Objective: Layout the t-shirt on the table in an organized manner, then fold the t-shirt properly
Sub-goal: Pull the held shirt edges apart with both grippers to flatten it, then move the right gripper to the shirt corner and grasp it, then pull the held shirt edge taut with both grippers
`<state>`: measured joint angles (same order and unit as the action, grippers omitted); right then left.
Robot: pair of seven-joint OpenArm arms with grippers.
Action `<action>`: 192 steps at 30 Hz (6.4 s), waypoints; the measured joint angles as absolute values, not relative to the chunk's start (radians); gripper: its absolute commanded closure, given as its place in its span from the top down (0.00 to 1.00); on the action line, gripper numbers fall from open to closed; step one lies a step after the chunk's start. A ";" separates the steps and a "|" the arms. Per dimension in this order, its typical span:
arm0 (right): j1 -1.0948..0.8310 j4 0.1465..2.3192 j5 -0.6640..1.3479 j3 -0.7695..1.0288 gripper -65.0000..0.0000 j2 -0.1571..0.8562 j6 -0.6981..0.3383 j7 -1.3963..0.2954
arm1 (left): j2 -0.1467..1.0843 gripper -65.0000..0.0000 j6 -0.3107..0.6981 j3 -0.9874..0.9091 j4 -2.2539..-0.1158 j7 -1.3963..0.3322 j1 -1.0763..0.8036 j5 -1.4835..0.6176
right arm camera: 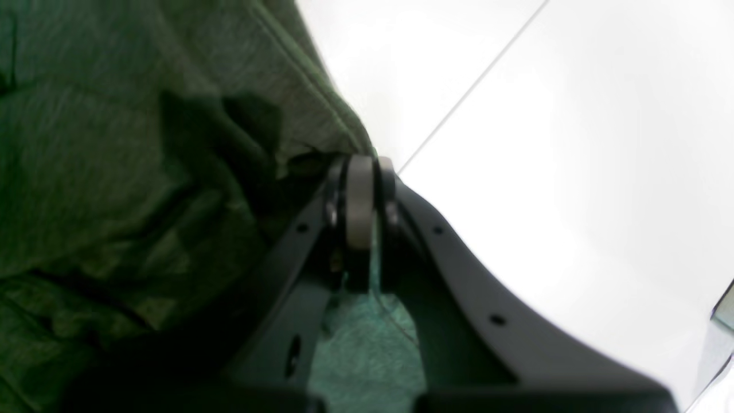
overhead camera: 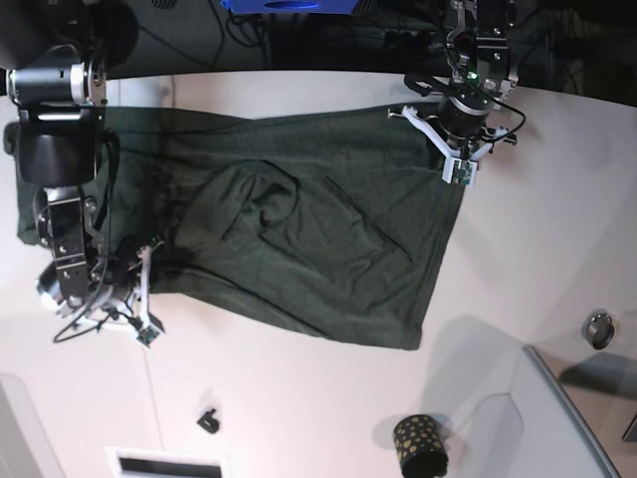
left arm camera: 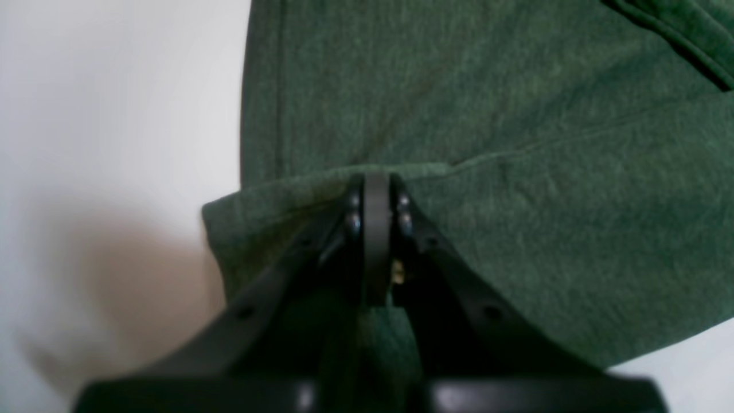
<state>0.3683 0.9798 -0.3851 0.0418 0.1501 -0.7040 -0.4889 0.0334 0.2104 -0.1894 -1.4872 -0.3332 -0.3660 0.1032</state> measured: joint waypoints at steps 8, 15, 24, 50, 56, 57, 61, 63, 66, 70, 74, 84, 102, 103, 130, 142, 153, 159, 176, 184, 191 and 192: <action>0.431 0.865 -0.389 0.046 0.00 0.165 -0.704 -0.429 | 0.034 0.00 0.210 -0.191 -1.487 -0.333 -0.366 0.103; 0.456 0.762 -0.389 0.044 0.00 0.188 -0.582 -0.360 | 0.031 0.00 0.211 -0.222 -1.487 -0.333 -0.366 0.101; 0.531 0.694 -0.383 0.044 0.00 0.181 -0.583 -0.343 | 0.030 0.00 0.210 -0.241 -1.485 -0.333 -0.366 0.100; 0.539 0.689 -0.386 0.039 0.64 0.176 -0.411 -0.258 | 0.031 0.00 0.210 -0.242 -1.510 -0.336 -0.380 0.101; 0.513 0.849 -0.376 0.052 0.65 0.200 -0.417 -0.266 | 0.028 0.00 0.210 -0.242 -1.648 -0.336 -0.400 0.100; 0.492 0.919 -0.376 0.080 0.61 0.201 -0.414 -0.291 | 0.028 0.00 0.210 -0.242 -1.665 -0.332 -0.405 0.098; 0.331 1.221 -0.377 0.253 0.39 0.195 -0.430 -0.464 | 0.032 0.00 0.213 -0.248 -1.703 -0.333 -0.427 -0.052; 0.229 1.315 -0.395 0.306 0.09 0.195 -0.508 -0.556 | 0.033 0.00 0.210 -0.260 -1.697 -0.339 -0.433 -0.107; 0.094 1.408 -0.378 0.379 0.05 0.167 -0.641 -0.610 | 0.035 0.00 0.206 -0.253 -1.654 -0.333 -0.412 -0.107; -0.031 1.456 -0.371 0.469 0.01 0.099 -0.704 -0.629 | 0.033 0.00 0.210 -0.252 -1.575 -0.334 -0.343 -0.049; -0.084 1.453 -0.379 0.546 0.01 0.062 -0.701 -0.641 | 0.037 0.00 0.206 -0.229 -1.543 -0.332 -0.302 -0.009; -0.112 1.353 -0.369 0.591 0.01 0.075 -0.702 -0.618 | 0.076 0.00 0.210 -0.105 -1.372 -0.327 -0.232 0.025; -0.130 1.532 -0.375 0.643 0.01 0.088 -0.702 -0.626 | 0.088 0.00 0.210 -0.096 -1.379 -0.283 -0.158 0.022; -0.131 1.534 -0.375 0.643 0.01 0.087 -0.701 -0.630 | 0.080 0.00 0.210 -0.095 -1.374 -0.284 -0.151 0.027; -0.110 1.267 -0.384 0.645 0.01 0.106 -0.689 -0.520 | 0.181 0.00 0.210 -0.062 -1.419 -0.243 -0.385 0.017; -0.100 1.196 -0.344 0.630 0.01 0.150 -0.676 -0.452 | 0.224 0.00 0.215 -0.081 -1.365 -0.167 -0.406 -0.009; -0.214 1.371 -0.389 0.448 0.01 0.121 -0.674 -0.519 | 0.219 0.00 0.217 -0.197 -1.421 -0.198 -0.506 -0.004; -0.214 1.368 -0.378 0.445 0.01 0.130 -0.683 -0.516 | 0.218 0.00 0.223 -0.264 -1.442 -0.220 -0.545 -0.004; -0.204 1.710 -0.371 0.434 0.06 0.126 -0.705 -0.709 | 0.177 0.00 0.215 -0.281 -1.811 -0.466 -0.536 0.014; 0.131 1.454 -0.371 0.216 0.52 0.199 -0.703 -0.659 | 0.172 0.00 0.213 -0.282 -1.624 -0.562 -0.250 0.016; 0.447 0.998 -0.250 0.193 0.69 0.202 -0.698 -0.616 | 0.170 0.32 0.214 -0.277 -1.319 -0.565 0.047 0.015; 0.474 0.954 -0.241 0.193 0.69 0.204 -0.697 -0.593 | 0.168 0.40 0.210 -0.277 -1.274 -0.568 0.086 0.015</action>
<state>0.4740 0.9543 -0.2409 0.1928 0.2035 -0.6971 -0.5934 0.1677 0.2100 -0.2768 -1.2739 -0.5678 0.0856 0.0154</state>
